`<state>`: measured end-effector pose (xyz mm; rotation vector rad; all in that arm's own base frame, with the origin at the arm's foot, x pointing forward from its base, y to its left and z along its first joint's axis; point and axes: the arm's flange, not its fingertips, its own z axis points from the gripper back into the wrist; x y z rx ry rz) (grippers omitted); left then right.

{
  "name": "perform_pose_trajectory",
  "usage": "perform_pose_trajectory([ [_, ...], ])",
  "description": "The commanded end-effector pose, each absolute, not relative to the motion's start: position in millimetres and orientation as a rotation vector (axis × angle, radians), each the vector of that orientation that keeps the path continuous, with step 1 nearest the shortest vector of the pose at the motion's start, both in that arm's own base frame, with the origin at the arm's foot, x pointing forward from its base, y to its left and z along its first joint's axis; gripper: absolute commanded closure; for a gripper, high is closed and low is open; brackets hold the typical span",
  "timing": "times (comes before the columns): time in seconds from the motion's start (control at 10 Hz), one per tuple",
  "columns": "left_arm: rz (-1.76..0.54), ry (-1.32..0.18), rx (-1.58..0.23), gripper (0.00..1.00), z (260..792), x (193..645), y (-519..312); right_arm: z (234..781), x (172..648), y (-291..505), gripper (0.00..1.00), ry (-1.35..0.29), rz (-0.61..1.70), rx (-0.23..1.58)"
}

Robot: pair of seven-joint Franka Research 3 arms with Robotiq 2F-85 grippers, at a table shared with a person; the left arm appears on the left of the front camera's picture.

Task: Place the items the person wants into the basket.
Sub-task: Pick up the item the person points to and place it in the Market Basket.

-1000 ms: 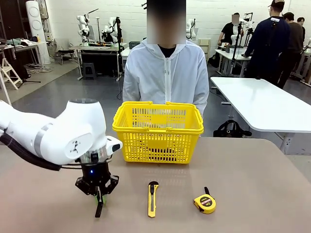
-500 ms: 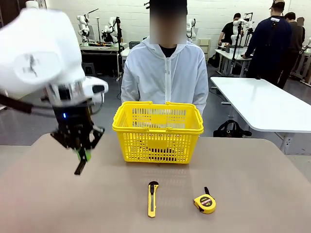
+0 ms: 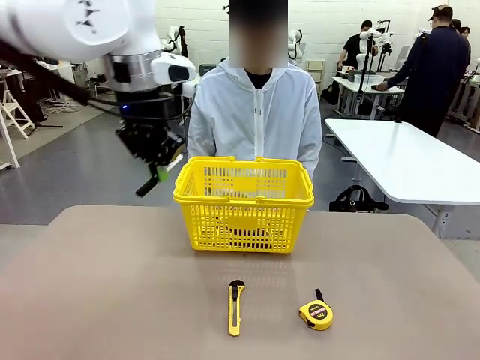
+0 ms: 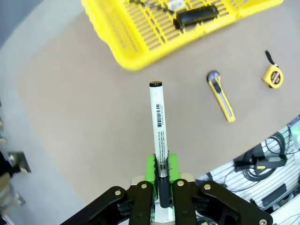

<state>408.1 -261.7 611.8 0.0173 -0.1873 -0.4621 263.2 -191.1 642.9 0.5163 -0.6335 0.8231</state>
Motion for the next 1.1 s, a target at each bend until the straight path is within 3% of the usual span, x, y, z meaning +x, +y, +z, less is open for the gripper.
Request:
perform_pose_trajectory([
  [0.0, -0.535, -0.193, 0.052, 1.0, 626, 458, -276, 643, 264, -190, 0.0, -0.661, 0.832, 0.541],
  [0.5, -0.659, -0.154, 0.01, 1.0, 591, 568, -308, 643, 264, -190, 0.0, -0.661, 0.832, 0.541],
  [1.0, -0.643, -0.114, -0.026, 1.0, 559, 580, -315, 643, 264, -190, 0.0, -0.661, 0.832, 0.541],
])
